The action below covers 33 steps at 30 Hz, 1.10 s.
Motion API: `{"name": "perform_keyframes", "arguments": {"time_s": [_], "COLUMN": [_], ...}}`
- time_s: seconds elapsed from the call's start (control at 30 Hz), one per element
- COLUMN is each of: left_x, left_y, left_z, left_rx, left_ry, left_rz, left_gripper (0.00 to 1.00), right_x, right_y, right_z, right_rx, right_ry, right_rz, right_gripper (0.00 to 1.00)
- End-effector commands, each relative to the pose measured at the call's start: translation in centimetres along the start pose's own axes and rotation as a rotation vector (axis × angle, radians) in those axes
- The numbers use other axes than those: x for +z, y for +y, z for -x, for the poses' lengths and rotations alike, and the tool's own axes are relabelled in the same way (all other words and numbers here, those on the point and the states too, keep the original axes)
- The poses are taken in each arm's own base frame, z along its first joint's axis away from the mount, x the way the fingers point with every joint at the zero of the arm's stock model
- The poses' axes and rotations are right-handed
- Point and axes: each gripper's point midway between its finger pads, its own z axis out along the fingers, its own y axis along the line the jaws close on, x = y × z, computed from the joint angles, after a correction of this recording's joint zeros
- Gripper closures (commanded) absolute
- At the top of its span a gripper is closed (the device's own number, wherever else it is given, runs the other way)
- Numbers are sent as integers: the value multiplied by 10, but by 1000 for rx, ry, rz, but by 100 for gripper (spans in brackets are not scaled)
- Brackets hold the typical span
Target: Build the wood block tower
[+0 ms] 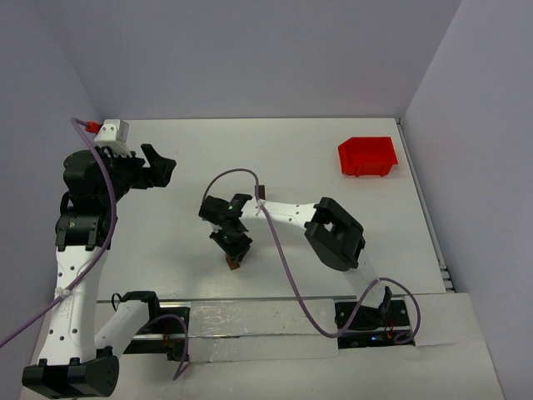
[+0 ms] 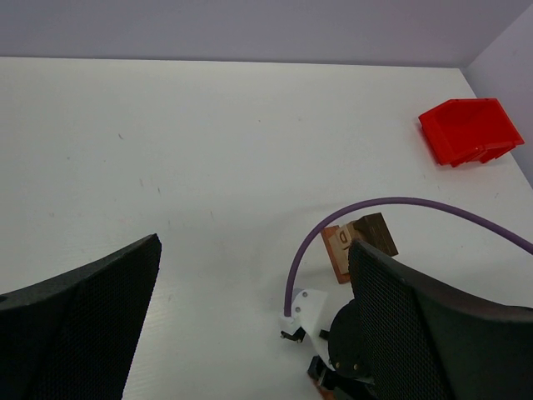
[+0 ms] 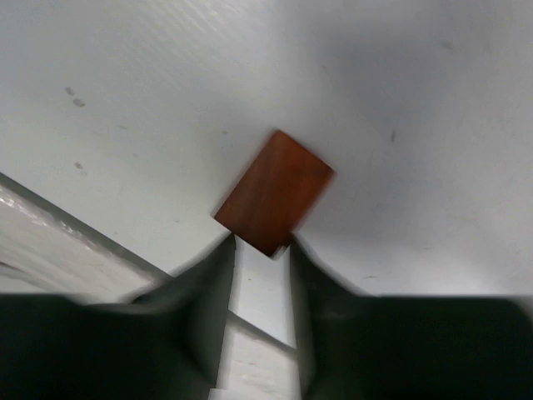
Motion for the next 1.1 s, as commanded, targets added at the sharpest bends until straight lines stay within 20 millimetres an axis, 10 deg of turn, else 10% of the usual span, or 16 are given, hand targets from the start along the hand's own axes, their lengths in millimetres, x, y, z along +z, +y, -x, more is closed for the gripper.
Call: {"name": "perform_keyframes", "arguments": {"time_s": [0.0,0.5,1.07], "left_x": [-6,-7,-7], "left_y": [-3,-3,-5], "left_z": [22,22,22], "left_rx": [37,50,60], "left_ry": [-65,-66,-65], "left_rz": [-5,-6,-16], "left_gripper": [1,1,1], "right_x": [-6,-2,-1], "right_y": [7,10,26], "right_z": [24,36,48], "right_rx": [-78,-25,-40], "right_ry": [-76,-61,-63], "right_rz": [3,-14,19], "right_gripper": [78,42,39]}}
